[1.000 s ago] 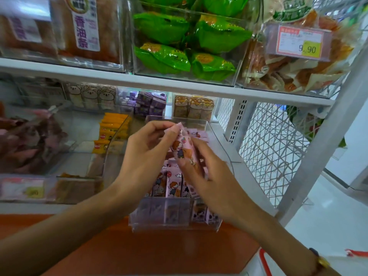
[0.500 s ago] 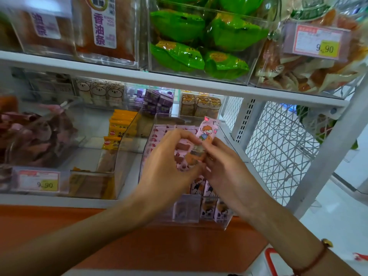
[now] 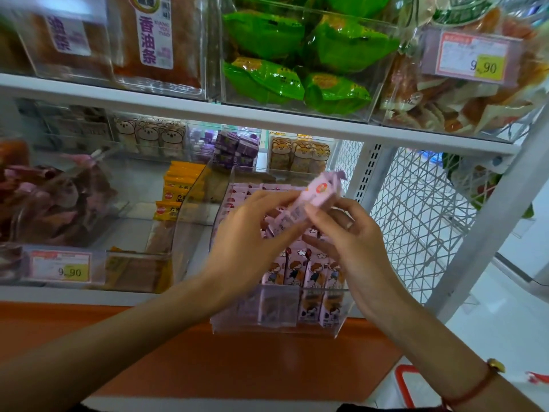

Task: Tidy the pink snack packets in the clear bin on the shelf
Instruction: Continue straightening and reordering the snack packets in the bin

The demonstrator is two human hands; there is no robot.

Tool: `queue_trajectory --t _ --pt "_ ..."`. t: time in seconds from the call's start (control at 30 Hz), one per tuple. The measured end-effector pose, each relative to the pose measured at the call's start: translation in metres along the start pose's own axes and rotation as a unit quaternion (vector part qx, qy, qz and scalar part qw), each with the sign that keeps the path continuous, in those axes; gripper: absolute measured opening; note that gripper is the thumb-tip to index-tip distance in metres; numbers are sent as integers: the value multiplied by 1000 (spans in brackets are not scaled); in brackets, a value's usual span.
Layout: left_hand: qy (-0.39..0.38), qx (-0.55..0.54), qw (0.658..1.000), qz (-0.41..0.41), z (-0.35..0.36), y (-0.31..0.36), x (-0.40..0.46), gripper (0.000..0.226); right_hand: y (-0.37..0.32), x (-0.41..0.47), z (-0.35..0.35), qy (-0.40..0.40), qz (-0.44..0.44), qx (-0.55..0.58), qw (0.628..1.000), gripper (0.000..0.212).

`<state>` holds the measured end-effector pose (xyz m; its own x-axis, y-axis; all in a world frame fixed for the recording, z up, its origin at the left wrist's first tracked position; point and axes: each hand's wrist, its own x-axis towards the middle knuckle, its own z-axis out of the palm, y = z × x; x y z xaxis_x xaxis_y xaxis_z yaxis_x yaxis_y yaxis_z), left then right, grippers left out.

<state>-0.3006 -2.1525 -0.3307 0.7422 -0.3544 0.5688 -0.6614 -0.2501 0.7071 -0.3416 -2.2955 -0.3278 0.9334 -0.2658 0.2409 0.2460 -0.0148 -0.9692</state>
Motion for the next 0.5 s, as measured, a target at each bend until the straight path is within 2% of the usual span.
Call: queue_trajectory --t 0.13,0.23,0.3,0.4,0.5 --pt "-74 -115 987 -79 -9 0 9 26 -5 0 -4 3 -42 -44 998 34" --pt "-105 -216 953 -186 -11 1 11 14 -2 2 -4 18 -22 -54 998 37" --pt "-124 -229 939 -224 -11 2 11 17 0 5 -4 19 1 -35 999 36" --pt "-139 -228 939 -216 -12 3 11 17 0 7 -4 1 19 -22 1000 37" --pt "-119 -172 970 -126 -12 3 9 21 -3 7 -5 -34 -24 -37 998 41"
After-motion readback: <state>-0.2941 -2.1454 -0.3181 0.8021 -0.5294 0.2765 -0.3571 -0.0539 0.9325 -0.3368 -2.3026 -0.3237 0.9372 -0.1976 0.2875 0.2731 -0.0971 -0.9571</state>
